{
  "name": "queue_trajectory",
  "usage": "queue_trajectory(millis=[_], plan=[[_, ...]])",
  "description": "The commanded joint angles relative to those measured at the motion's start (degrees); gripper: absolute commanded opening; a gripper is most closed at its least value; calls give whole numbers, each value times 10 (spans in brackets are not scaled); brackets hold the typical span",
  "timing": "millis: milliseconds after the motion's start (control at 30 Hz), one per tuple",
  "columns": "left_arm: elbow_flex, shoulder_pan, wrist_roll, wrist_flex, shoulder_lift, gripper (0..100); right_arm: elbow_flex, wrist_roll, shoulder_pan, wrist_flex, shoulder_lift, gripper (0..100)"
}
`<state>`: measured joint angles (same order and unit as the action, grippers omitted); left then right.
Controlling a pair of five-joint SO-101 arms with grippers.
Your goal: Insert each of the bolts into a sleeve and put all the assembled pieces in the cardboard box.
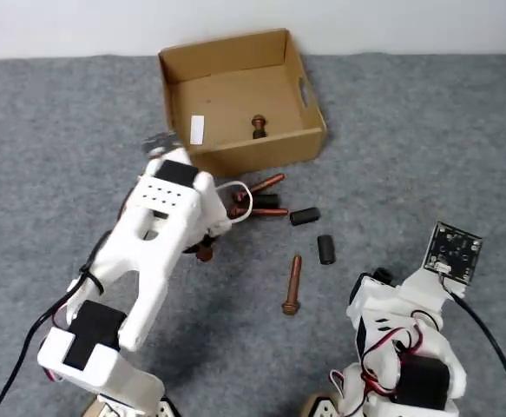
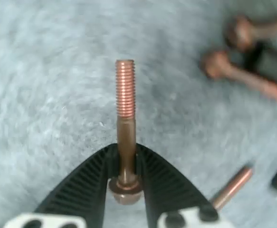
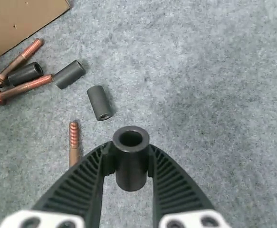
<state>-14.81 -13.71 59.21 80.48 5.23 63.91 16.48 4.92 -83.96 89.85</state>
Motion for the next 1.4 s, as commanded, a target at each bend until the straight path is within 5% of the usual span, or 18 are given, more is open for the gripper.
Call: queue_trajectory(millis=[0, 100, 433, 700, 967, 1267, 1367], plan=[[12, 23, 147, 3, -32, 6, -2, -5, 5, 15, -3, 8], [6, 40, 238, -8, -33, 6, -2, -5, 6, 15, -3, 8], [4, 53, 244, -8, -35, 17, -2, -5, 6, 15, -3, 8], [36, 47, 191, 73, -38, 216, -2, -5, 6, 15, -3, 8], [53, 54, -147, 185, -34, 225, -2, -5, 6, 15, -3, 8], [53, 54, -786, 175, -33, 225, -2, -5, 6, 15, -3, 8], [53, 54, -940, 174, -33, 224, -2, -5, 6, 15, -3, 8]])
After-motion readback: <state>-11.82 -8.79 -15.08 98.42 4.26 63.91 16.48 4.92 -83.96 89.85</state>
